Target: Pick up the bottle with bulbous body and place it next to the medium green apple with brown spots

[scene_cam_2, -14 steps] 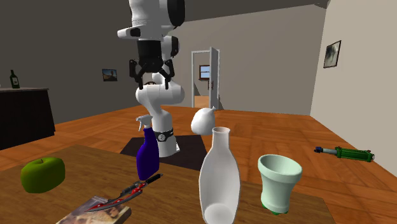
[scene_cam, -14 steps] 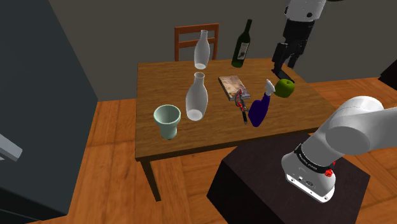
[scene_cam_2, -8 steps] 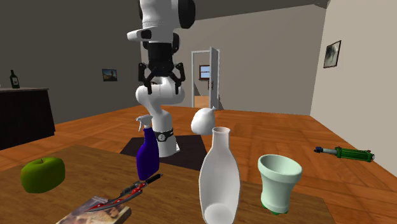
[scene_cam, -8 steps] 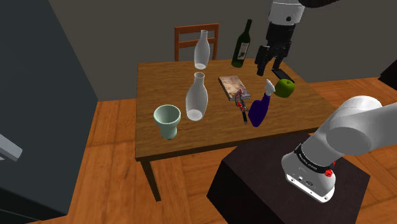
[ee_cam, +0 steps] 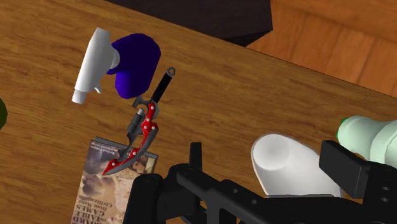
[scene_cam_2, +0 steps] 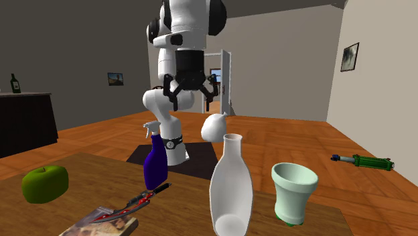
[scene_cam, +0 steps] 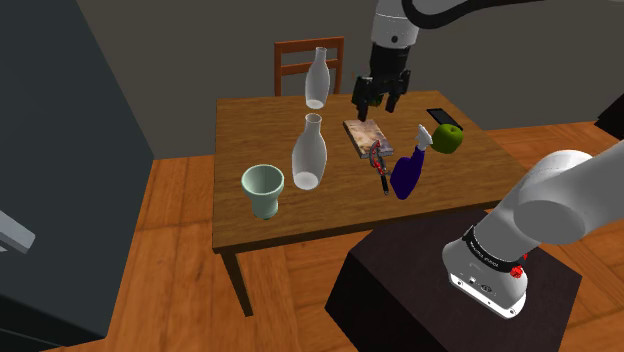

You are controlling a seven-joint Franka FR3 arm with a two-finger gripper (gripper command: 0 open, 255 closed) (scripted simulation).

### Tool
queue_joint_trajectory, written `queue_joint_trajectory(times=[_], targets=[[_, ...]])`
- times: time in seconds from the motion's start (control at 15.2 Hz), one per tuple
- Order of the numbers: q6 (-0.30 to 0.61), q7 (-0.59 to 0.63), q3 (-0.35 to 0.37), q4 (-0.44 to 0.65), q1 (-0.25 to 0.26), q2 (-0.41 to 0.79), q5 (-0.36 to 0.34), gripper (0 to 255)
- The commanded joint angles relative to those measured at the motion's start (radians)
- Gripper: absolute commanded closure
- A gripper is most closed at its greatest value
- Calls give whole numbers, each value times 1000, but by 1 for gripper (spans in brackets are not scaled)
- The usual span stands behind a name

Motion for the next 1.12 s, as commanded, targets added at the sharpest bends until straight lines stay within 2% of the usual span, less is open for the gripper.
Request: queue_joint_trajectory(times=[0.0,0.33,0.66,1.06], targets=[[41,37,24,40,1,68,-3,0],[117,139,79,167,7,243,-33,0],[162,246,119,327,22,426,-94,0],[229,257,120,289,26,455,-104,0]])
